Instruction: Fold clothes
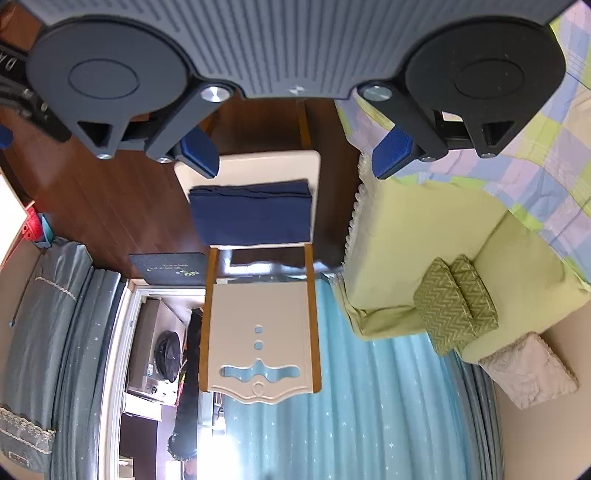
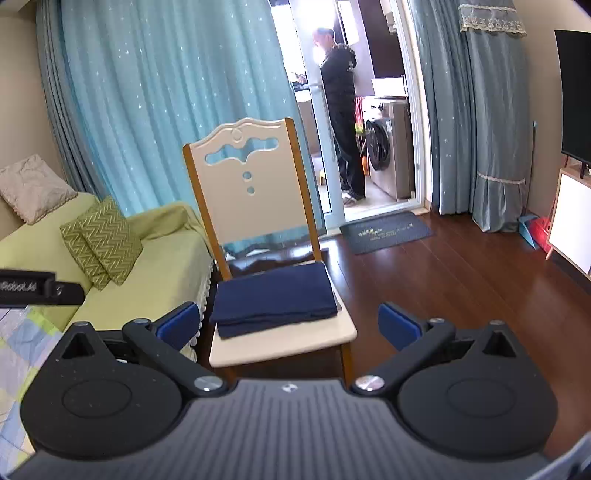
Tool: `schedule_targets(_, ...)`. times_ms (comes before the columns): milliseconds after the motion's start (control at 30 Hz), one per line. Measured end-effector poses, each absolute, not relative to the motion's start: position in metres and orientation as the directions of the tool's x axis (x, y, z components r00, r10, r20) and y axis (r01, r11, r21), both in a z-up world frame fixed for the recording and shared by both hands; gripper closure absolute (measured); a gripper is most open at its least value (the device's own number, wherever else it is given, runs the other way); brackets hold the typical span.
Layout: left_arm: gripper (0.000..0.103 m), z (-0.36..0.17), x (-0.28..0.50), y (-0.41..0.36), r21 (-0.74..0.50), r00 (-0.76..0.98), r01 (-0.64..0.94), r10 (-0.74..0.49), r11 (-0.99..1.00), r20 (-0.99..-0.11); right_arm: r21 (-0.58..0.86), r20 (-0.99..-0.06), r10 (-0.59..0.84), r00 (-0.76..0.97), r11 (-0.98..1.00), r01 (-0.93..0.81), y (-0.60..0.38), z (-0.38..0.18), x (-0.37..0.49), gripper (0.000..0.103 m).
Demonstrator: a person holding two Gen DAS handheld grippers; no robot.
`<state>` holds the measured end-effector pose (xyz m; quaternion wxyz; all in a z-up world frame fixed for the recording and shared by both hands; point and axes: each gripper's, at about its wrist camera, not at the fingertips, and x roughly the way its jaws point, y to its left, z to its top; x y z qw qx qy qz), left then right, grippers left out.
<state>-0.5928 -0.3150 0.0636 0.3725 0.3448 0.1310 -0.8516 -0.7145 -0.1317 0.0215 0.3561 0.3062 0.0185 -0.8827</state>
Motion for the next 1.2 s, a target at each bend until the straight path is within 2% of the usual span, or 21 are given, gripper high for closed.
schedule_targets(300, 0.011, 0.061, -0.619, -0.314, -0.017, -0.468, 0.773, -0.552, -0.634, -0.690, 0.122, -0.609, -0.592, -0.529, -0.728, 0.675, -0.141, 0.022, -0.748, 0.001)
schedule_targets(500, 0.011, 0.065, -0.618, -0.321, -0.026, -0.454, 0.807, -0.592, -0.590, -0.666, 0.089, -0.600, -0.609, -0.519, -0.695, 0.713, -0.168, 0.029, -0.771, 0.001)
schedule_targets(667, 0.006, 0.066, -0.603, -0.337, -0.091, -0.482, 0.820, -0.595, -0.566, -0.643, 0.089, -0.599, -0.624, -0.502, -0.674, 0.733, -0.193, 0.023, -0.782, 0.001)
schedule_targets(867, 0.006, 0.060, -0.607, -0.344, 0.017, -0.420, 0.838, -0.665, -0.545, -0.617, 0.093, -0.607, -0.629, -0.485, -0.663, 0.743, -0.217, 0.016, -0.791, 0.001)
schedule_targets(1200, 0.004, 0.053, -0.609, -0.348, 0.058, -0.399, 0.841, -0.691, -0.537, -0.602, 0.097, -0.643, -0.594, -0.483, -0.689, 0.718, -0.244, 0.013, -0.804, 0.001)
